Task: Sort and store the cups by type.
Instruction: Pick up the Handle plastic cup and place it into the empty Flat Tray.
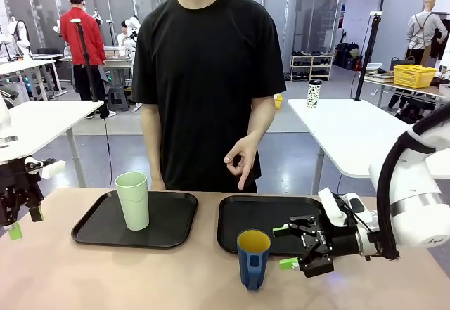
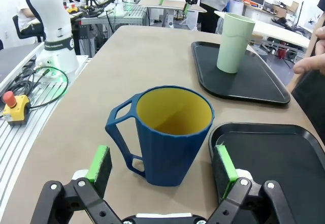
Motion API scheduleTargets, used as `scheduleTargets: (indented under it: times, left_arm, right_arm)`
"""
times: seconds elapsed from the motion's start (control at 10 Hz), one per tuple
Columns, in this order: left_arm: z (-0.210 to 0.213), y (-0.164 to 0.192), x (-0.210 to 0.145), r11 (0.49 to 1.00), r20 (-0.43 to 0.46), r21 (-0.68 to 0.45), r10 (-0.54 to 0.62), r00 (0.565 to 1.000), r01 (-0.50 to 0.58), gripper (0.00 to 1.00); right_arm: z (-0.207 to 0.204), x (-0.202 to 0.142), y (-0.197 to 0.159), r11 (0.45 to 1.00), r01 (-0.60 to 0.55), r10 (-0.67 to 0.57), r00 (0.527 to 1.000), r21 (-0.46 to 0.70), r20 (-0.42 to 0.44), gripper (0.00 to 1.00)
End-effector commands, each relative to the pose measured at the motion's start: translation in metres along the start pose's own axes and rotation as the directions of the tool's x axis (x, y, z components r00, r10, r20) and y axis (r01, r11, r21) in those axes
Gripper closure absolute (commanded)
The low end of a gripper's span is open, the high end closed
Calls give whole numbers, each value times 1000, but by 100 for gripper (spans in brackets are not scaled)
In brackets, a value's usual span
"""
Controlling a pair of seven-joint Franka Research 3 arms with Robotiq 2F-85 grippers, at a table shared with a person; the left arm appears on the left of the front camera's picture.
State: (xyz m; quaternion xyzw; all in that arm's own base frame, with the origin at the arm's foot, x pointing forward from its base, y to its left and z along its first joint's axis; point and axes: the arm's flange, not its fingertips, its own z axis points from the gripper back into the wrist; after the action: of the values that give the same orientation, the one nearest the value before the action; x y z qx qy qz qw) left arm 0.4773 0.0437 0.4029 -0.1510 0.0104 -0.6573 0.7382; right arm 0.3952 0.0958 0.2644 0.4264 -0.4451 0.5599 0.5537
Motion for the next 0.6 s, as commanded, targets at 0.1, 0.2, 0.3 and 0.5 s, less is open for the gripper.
scheduleTargets:
  times: [0.1, 0.2, 0.3, 0.5]
  left_arm:
    - [1, 0, -1, 1000, -3, 2, -7, 1000, 7, 0]
    - [1, 0, -1, 1000, -3, 2, -7, 1000, 7, 0]
    - [1, 0, -1, 1000, -3, 2, -7, 1000, 7, 0]
    - [1, 0, -1, 1000, -3, 2, -7, 1000, 7, 0]
  right_arm:
    - [-10, -7, -11, 1000, 21, -21, 1000, 16, -9, 0]
    - [-13, -9, -12, 999, 31, -31, 999, 14, -12, 0]
    - [-16, -11, -14, 999, 41, -41, 999, 13, -19, 0]
    - [-22, -16, -18, 998, 57, -56, 998, 16, -11, 0]
